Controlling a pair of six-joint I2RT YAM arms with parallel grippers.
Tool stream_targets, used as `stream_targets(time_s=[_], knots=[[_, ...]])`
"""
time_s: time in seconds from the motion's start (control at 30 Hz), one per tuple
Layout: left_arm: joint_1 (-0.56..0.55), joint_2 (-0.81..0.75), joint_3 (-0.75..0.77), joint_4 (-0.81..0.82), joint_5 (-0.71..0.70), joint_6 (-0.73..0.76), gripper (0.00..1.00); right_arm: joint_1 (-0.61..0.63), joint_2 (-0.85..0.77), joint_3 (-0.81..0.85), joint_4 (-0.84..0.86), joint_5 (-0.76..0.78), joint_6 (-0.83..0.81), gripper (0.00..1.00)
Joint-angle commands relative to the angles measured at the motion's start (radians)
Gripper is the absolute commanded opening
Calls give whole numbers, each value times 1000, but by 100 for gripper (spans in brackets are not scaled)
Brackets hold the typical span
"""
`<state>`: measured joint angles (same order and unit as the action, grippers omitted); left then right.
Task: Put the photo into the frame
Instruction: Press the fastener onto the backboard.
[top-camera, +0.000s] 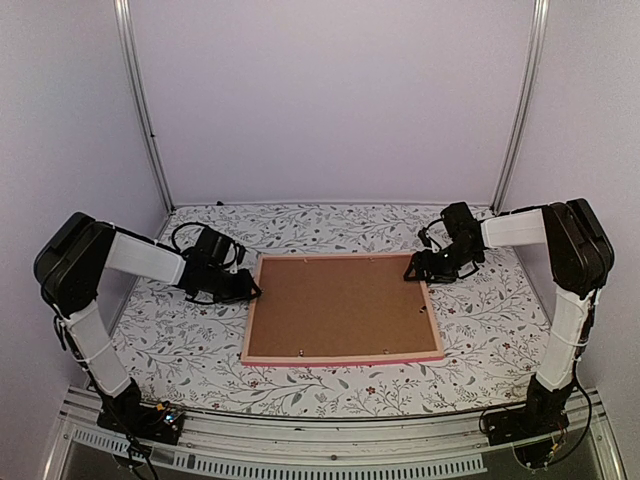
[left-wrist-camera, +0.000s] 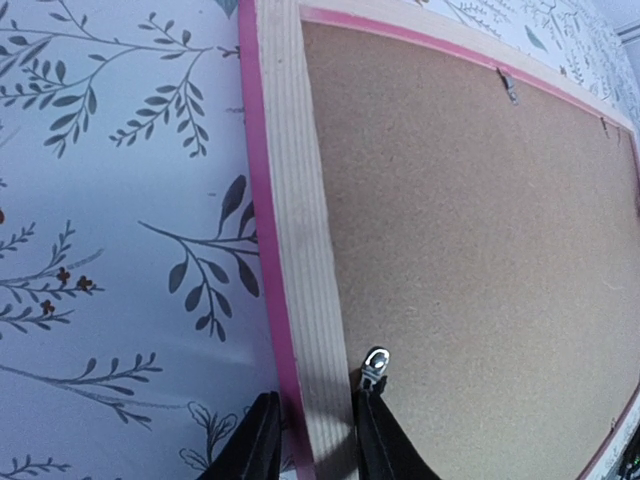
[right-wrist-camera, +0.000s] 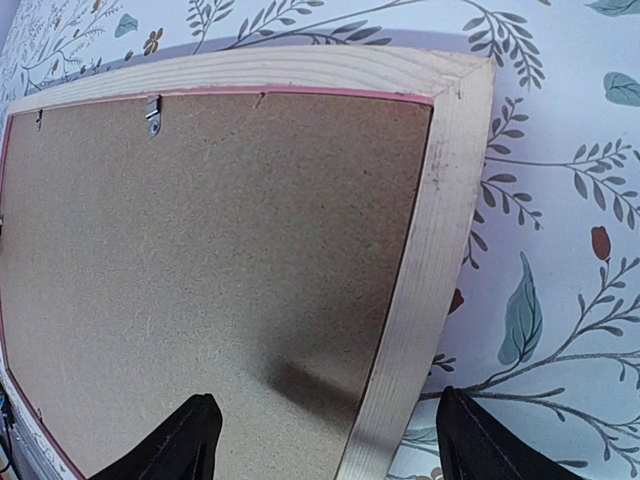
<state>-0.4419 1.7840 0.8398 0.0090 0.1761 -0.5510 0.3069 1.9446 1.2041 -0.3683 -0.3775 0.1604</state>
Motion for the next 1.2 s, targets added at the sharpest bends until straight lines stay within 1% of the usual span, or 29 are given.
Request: stream_targets(time_s=[0.0,0.37,0.53,0.7,0.93,1.03,1.17], knots=[[-9,37,-16,-126,-37,5,29,5,-14,-16,-8,-14,4,78],[-26,39,49,-125,-142,54,21,5,-24,-40,3,-14,6,79],[-29,45,82,-81,-125,59,18,5,-31,-45,3,-11,4,79],[-29,34,91,-49,-100,56,18,5,-35,-50,2,-8,5,79],[-28,2,99,-47,-65,46,37,5,-28,-48,7,-13,4,79],[-28,7,108,-55,-66,50,41,5,-27,-49,9,-15,2,79],[-29,38,125,-66,-72,64,44,5,-24,-50,10,-18,2,79]])
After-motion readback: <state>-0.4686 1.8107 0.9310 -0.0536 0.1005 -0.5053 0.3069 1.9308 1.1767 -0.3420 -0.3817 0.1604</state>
